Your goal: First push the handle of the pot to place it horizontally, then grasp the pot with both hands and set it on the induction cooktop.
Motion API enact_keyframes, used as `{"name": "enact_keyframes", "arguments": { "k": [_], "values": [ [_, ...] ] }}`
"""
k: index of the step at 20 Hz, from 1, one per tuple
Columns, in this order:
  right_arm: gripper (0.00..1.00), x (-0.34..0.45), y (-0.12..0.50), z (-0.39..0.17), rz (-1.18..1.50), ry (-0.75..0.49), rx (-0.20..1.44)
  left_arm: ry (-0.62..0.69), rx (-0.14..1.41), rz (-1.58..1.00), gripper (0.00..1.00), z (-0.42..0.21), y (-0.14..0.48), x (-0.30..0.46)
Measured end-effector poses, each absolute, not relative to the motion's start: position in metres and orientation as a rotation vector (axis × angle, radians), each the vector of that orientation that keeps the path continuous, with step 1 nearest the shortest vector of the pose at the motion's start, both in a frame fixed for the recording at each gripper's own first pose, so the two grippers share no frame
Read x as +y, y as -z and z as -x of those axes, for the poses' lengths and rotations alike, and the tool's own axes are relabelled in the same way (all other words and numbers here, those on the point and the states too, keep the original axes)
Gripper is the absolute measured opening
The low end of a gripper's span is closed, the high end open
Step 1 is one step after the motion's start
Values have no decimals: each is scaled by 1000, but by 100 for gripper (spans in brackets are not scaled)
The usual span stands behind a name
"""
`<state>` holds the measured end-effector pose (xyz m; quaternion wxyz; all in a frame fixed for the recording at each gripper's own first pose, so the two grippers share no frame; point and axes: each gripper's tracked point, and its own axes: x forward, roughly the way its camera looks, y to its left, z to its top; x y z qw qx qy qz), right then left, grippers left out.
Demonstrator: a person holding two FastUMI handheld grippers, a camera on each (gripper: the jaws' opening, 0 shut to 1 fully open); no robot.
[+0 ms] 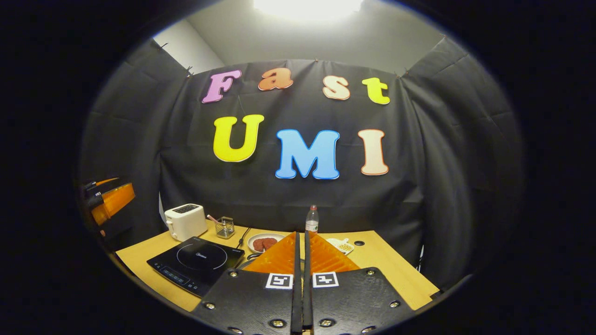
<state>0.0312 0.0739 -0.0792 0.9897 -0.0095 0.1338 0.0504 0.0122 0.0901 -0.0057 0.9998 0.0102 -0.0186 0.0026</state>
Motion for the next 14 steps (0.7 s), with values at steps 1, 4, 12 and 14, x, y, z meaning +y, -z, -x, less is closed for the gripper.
{"name": "enact_keyframes", "arguments": {
  "k": [1,4,12,14],
  "values": [
    [1,75,88,-31,15,-118,298,-10,-34,-22,97,-15,6,91],
    [1,80,109,-32,4,-189,361,-28,-26,-22,98,-23,12,89],
    [1,85,190,-26,51,-377,592,-84,-4,-14,97,-55,20,71],
    [1,85,210,-24,51,-415,650,-93,6,-12,92,-62,24,65]
  ]
}}
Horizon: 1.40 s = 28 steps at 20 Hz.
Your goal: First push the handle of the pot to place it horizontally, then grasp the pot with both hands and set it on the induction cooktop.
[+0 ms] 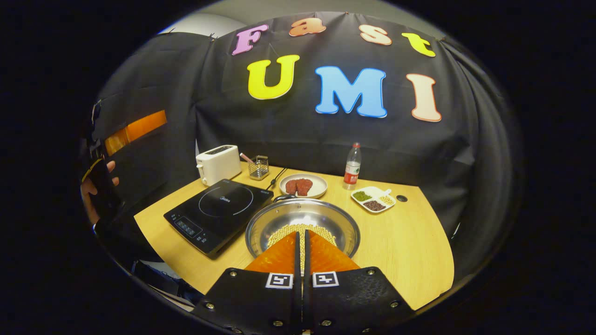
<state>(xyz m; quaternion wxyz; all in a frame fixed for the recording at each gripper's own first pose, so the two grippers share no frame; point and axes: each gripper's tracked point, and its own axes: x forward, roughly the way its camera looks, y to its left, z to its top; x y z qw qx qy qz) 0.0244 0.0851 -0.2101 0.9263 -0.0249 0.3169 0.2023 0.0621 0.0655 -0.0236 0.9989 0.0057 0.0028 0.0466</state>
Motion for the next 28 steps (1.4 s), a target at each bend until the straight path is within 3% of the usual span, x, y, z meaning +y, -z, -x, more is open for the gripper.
{"name": "enact_keyframes", "arguments": {
  "k": [15,21,28],
  "values": [
    [1,71,332,16,43,-615,1085,-108,89,-61,97,-98,49,17],
    [1,57,344,12,43,-627,1119,-126,127,-66,100,-106,61,6],
    [1,20,351,-15,27,-541,1124,-107,143,-67,100,-119,68,-18]
  ]
}}
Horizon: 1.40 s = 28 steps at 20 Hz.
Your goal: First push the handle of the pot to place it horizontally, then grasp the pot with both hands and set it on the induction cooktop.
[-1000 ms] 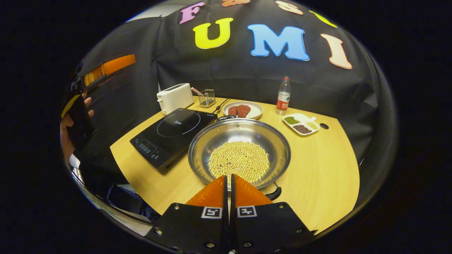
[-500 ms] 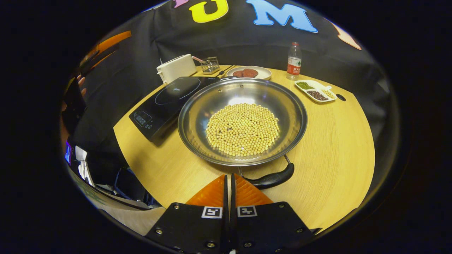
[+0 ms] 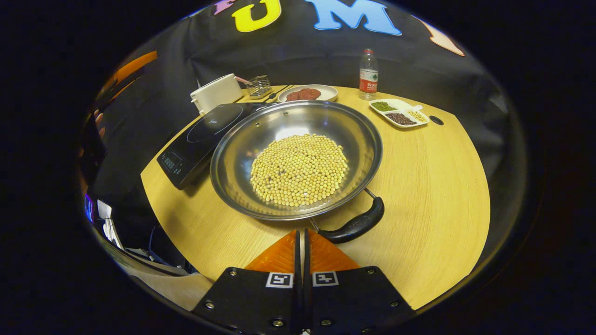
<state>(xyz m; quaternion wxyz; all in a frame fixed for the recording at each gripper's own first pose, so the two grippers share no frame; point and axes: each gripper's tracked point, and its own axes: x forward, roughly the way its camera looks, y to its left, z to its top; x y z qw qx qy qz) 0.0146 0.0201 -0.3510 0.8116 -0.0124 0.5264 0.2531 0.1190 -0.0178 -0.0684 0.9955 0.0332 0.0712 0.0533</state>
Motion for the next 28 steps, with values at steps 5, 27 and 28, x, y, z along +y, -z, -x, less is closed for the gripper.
{"name": "enact_keyframes", "arguments": {
  "k": [5,27,28],
  "values": [
    [1,-6,356,-38,25,-482,1114,-97,161,-63,98,-125,78,-32],
    [2,-72,332,-128,-48,-213,926,-62,303,-58,100,-146,153,-59],
    [5,-69,325,-130,-73,-207,899,-56,309,-53,100,-149,157,-61]
  ]
}}
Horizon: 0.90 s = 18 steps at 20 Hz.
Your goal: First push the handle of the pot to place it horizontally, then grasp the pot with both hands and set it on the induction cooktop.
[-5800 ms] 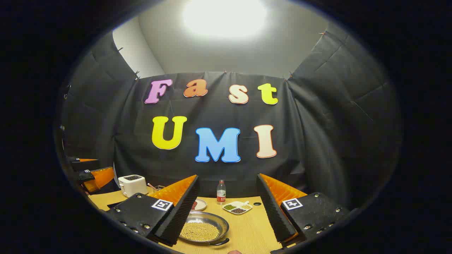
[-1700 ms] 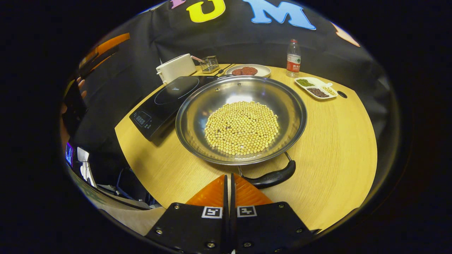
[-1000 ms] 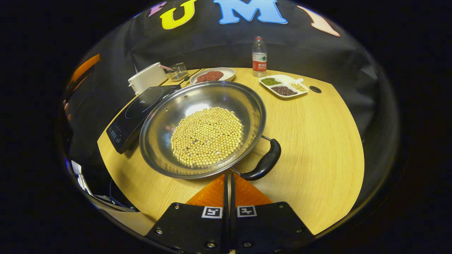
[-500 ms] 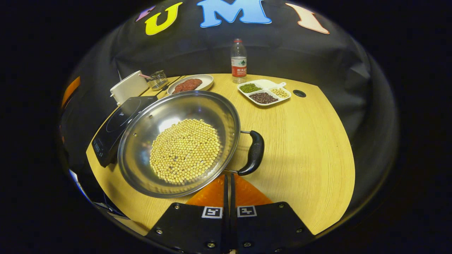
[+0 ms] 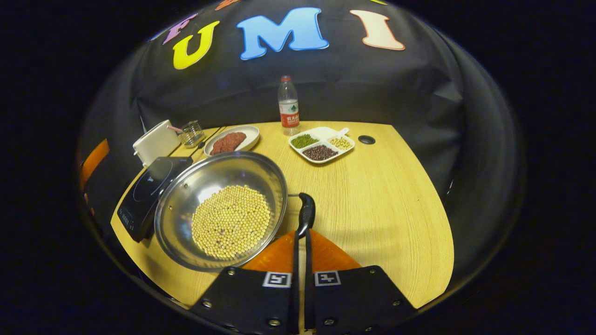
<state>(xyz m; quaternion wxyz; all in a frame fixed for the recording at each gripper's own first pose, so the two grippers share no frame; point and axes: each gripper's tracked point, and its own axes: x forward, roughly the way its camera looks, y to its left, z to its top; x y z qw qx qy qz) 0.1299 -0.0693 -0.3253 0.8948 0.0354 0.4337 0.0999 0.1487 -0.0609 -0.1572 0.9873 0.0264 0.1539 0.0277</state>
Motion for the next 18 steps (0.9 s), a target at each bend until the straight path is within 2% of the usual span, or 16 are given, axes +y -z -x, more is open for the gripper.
{"name": "enact_keyframes", "arguments": {
  "k": [3,4,5,6,8,9,18],
  "values": [
    [84,-72,315,-140,-81,-175,835,-32,335,-34,100,-155,172,-66],
    [100,-73,313,-140,-72,-161,822,-22,346,-30,100,-157,177,-67],
    [100,-74,312,-142,-70,-150,816,-16,356,-27,100,-159,183,-68],
    [100,-74,311,-144,-76,-141,809,-10,365,-25,91,-161,188,-68],
    [100,-72,309,-148,-92,-127,795,3,387,-21,91,-165,201,-71],
    [100,-71,309,-149,-99,-125,793,8,401,-18,98,-167,207,-71],
    [100,-63,328,-156,-87,-129,828,83,588,50,98,-184,291,-89]
  ]
}}
